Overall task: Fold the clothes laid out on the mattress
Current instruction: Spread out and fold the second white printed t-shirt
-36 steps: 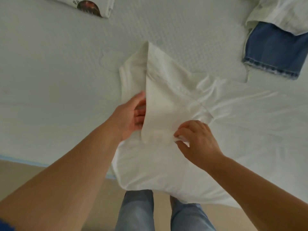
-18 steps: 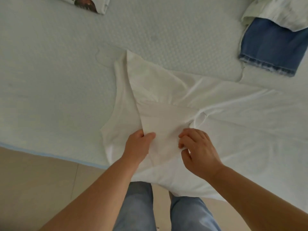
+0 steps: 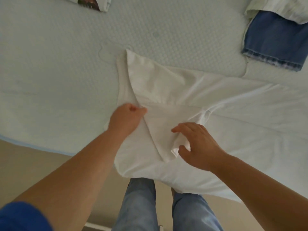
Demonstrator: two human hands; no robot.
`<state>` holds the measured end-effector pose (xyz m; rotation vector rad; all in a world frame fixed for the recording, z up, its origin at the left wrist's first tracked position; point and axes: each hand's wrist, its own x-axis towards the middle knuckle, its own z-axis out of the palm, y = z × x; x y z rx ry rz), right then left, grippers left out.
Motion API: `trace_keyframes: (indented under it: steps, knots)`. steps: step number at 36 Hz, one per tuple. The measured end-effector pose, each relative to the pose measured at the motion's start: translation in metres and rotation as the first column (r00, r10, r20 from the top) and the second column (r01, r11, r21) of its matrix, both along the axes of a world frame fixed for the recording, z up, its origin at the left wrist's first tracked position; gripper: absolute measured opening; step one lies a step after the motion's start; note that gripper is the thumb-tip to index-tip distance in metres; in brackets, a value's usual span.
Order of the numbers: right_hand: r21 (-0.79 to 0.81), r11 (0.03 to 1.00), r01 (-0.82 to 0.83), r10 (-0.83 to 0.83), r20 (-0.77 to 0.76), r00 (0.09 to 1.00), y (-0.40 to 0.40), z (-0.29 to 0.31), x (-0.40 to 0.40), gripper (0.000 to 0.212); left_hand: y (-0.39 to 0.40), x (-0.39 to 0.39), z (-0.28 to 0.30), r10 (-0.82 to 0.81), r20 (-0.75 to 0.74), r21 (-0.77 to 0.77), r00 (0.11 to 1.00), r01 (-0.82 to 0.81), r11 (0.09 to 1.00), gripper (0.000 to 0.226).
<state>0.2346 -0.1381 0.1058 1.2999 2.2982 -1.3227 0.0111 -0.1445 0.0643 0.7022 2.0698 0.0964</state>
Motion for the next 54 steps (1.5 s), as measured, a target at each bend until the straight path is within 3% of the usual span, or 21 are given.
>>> trace_keyframes:
  steps: [2, 4, 6, 9, 13, 16, 21, 24, 26, 30, 35, 39, 41, 43, 46, 48, 50, 54]
  knots:
    - [0.036, 0.994, 0.102, -0.099, -0.067, 0.993, 0.013, -0.002, -0.004, 0.043, 0.026, -0.013, 0.002, 0.029, -0.111, 0.128, 0.993, -0.014, 0.992, 0.028]
    - [0.178, 0.956, 0.234, -0.217, -0.108, 0.970, 0.033, -0.008, -0.010, 0.033, 0.055, -0.022, 0.002, 0.041, -0.145, 0.203, 0.989, -0.011, 0.979, 0.027]
    - [0.325, 0.894, 0.308, -0.299, -0.079, 0.951, 0.058, -0.018, -0.015, 0.027, 0.080, -0.028, 0.000, 0.016, -0.151, 0.241, 0.988, 0.021, 0.970, 0.034]
    - [0.416, 0.856, 0.306, -0.349, 0.031, 0.937, 0.098, -0.035, -0.021, 0.034, 0.107, -0.037, -0.002, -0.019, -0.161, 0.253, 0.987, 0.060, 0.966, 0.042]
    - [0.420, 0.887, 0.193, -0.283, 0.165, 0.945, 0.130, -0.051, -0.027, 0.042, 0.124, -0.048, -0.008, 0.113, -0.016, 0.240, 0.993, -0.106, 0.965, 0.037]
    - [0.386, 0.909, 0.158, -0.241, 0.176, 0.954, 0.144, -0.057, -0.029, 0.032, 0.128, -0.056, -0.011, 0.255, 0.075, 0.250, 0.964, -0.266, 0.931, 0.044]
    - [0.229, 0.901, 0.369, -0.399, 0.099, 0.912, 0.161, -0.063, -0.037, 0.016, 0.131, -0.068, -0.018, 0.453, 0.134, 0.235, 0.881, -0.473, 0.849, 0.055]
    - [0.268, 0.904, 0.332, -0.380, 0.150, 0.913, 0.162, -0.068, -0.043, 0.018, 0.133, -0.068, -0.023, 0.467, 0.145, 0.244, 0.872, -0.489, 0.837, 0.054]
    - [0.316, 0.889, 0.332, -0.393, 0.153, 0.907, 0.160, -0.069, -0.046, 0.019, 0.133, -0.066, -0.026, 0.442, 0.136, 0.269, 0.886, -0.463, 0.845, 0.037]
    - [0.495, 0.807, 0.321, -0.423, 0.106, 0.900, 0.147, -0.066, -0.044, 0.031, 0.128, -0.065, -0.032, 0.440, 0.121, 0.333, 0.890, -0.454, 0.826, 0.026]
    - [0.506, 0.778, 0.373, -0.421, -0.021, 0.907, 0.099, -0.050, -0.031, 0.040, 0.123, -0.060, -0.024, 0.460, 0.156, 0.336, 0.874, -0.485, 0.807, 0.022]
    - [0.403, 0.868, 0.288, -0.347, 0.079, 0.935, 0.049, -0.039, -0.014, 0.049, 0.109, -0.053, -0.010, 0.385, 0.084, 0.417, 0.919, -0.383, 0.824, 0.018]
    - [0.396, 0.877, 0.272, -0.325, 0.070, 0.943, 0.030, -0.032, -0.005, 0.047, 0.094, -0.046, -0.003, 0.230, -0.136, 0.463, 0.964, -0.143, 0.875, 0.030]
    - [0.402, 0.861, 0.310, -0.357, 0.045, 0.933, 0.015, -0.025, 0.002, 0.044, 0.075, -0.029, 0.008, 0.011, -0.231, 0.491, 0.973, 0.107, 0.864, 0.025]
    - [0.236, 0.798, 0.555, -0.585, 0.082, 0.807, -0.003, -0.017, 0.009, 0.044, 0.045, -0.001, 0.010, -0.286, -0.207, 0.445, 0.936, 0.350, 0.824, 0.017]
    - [0.050, 0.608, 0.793, -0.785, 0.190, 0.590, -0.004, -0.016, 0.010, 0.046, 0.026, 0.013, 0.006, -0.338, -0.187, 0.370, 0.922, 0.385, 0.846, 0.014]
    - [-0.107, 0.386, 0.916, -0.866, 0.299, 0.400, 0.001, -0.021, 0.010, 0.043, 0.009, 0.020, 0.002, -0.248, -0.154, 0.296, 0.956, 0.284, 0.912, 0.005]
    - [-0.298, 0.143, 0.944, -0.897, 0.364, 0.251, 0.006, -0.037, 0.008, 0.028, -0.024, 0.029, 0.000, 0.055, -0.026, 0.072, 0.998, -0.053, 0.996, 0.015]
